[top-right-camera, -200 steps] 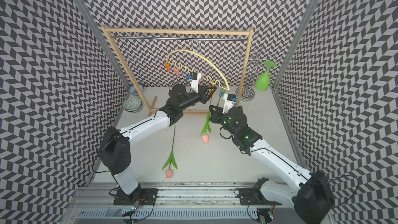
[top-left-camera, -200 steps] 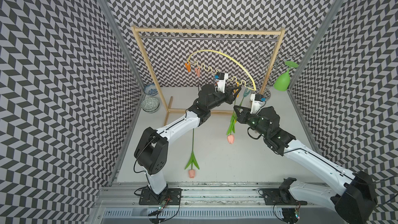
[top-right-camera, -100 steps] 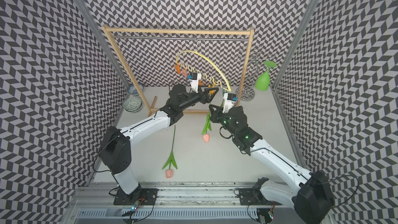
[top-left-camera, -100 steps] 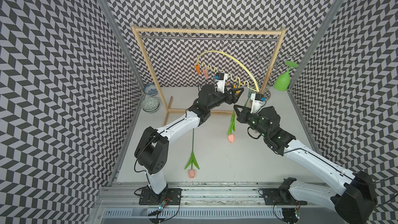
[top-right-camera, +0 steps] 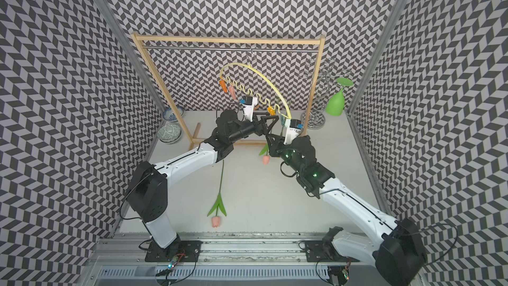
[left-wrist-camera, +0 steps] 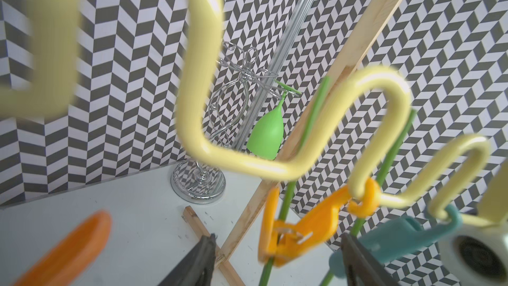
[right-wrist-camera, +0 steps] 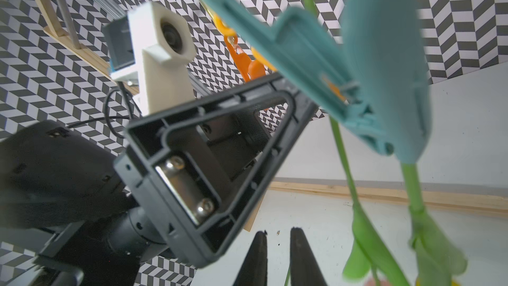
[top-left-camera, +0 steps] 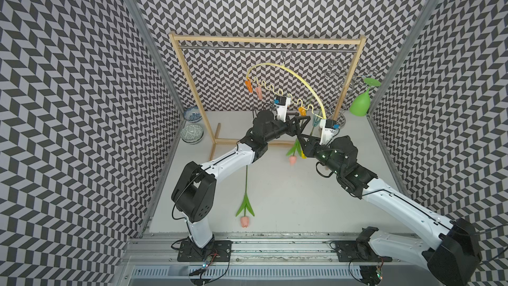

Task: Dry the flowers on a clothes hanger
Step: Clamp the flower onto the hanger.

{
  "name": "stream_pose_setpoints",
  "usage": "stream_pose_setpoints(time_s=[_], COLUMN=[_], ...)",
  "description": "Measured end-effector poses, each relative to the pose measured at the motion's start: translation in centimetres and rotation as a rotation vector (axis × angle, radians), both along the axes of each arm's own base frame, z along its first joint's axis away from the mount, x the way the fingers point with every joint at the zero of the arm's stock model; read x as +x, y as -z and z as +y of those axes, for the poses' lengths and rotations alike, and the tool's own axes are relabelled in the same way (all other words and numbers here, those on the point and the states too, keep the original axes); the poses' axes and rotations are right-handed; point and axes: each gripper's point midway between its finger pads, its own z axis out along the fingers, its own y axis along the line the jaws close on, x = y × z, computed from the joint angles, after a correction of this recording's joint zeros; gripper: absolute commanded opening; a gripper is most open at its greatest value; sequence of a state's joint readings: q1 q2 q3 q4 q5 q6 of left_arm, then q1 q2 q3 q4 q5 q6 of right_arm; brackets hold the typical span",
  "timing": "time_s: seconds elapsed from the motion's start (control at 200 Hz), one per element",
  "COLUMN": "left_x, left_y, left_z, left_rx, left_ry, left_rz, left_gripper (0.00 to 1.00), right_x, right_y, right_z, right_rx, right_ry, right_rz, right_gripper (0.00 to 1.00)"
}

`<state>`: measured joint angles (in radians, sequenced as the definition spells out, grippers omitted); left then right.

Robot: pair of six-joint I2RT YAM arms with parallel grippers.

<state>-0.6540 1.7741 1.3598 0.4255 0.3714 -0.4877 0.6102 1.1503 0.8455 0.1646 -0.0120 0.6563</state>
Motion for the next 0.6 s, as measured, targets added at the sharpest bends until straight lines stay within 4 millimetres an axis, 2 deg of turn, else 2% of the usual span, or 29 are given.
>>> stream_pose_setpoints(time_s=[0.075,0.601], left_x=[0.0,0.3], left_y=[0.6,1.1], left_z=[0.0,0.3], left_rx=[0.007,0.016], left_ry=[0.000,-0.027], left_rz=[0.010,0.016], left_gripper=[0.75,0.77], right_x=[0.0,0.1], right_y=[0.1,-0.2], right_z=[-0.1,-1.0], right_rx=[-0.003,-0.009], right_ry=[0.004,0.034], right_rz=[0.001,-0.010], right_gripper=[0.19,0.19])
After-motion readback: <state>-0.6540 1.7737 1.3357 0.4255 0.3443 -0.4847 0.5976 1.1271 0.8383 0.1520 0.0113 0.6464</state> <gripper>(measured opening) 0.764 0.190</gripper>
